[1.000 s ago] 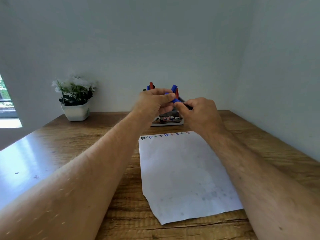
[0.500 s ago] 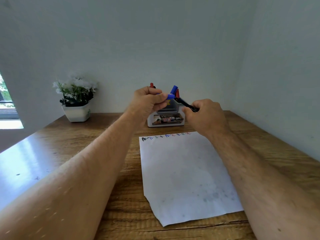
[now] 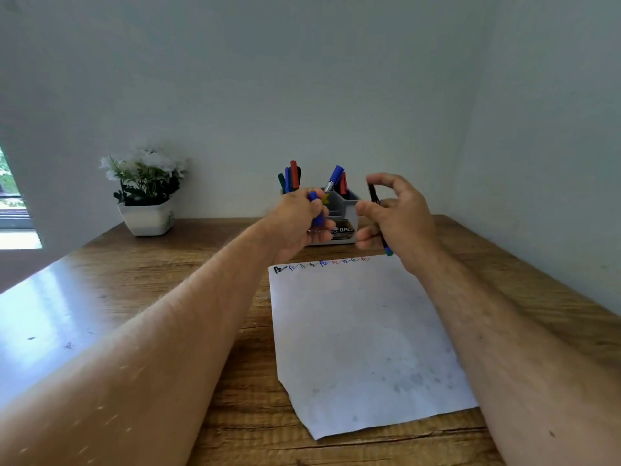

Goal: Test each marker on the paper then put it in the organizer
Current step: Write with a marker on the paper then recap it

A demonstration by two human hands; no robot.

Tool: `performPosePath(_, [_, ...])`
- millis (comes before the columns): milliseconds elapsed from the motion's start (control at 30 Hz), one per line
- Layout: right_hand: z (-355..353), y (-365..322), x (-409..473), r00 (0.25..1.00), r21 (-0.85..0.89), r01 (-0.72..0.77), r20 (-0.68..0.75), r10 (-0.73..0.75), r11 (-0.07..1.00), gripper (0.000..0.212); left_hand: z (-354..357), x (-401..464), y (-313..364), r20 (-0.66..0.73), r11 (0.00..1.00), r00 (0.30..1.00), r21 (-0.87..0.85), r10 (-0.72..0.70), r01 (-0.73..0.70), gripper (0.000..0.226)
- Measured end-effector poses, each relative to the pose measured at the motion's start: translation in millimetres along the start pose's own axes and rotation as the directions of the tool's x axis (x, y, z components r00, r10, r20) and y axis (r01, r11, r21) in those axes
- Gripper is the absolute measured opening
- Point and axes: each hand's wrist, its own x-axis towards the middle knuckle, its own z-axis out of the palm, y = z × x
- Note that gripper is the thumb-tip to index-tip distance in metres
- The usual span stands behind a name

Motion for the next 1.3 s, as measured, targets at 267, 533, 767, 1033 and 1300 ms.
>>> performPosePath(267, [-7.3, -6.9, -0.1, 0.995, 0.307, -0.078, -0.033, 0.092, 0.948, 0.025, 15.9, 3.3, -9.6, -0.005, 1.0, 1.0, 0.006, 0.024, -0.024, 0.016])
performPosePath(533, [-23.6, 7.1, -2.8, 0.993, -0.017, -0.054, -0.103, 0.052, 0.998, 0.022, 29.0, 0.5, -34.4, 0.048, 0.804, 0.986, 0.574, 0.161, -0.159, 0.023])
performPosePath(767, [-27.5, 26.6, -5.1, 0.988, -0.208, -0.156, -0.03, 0.153, 0.966, 0.022, 29.1, -1.8, -40.6, 0.096, 0.753, 0.984, 0.634, 0.151, -0.177, 0.016])
performPosePath(1033, [-26.2, 29.6, -2.0, 0.974, -0.305, -0.192, 0.06, 0.22, 0.933, 0.01, 29.2, -2.2, -39.8, 0.213, 0.576, 0.97, 0.782, 0.113, -0.239, 0.038])
performPosePath(1300, [-26.2, 27.7, -3.7, 0.994, -0.456, -0.089, 0.022, 0.111, 0.886, 0.023, 29.9, -0.5, -41.7, 0.239, 0.606, 0.968, 0.761, 0.069, -0.231, 0.033])
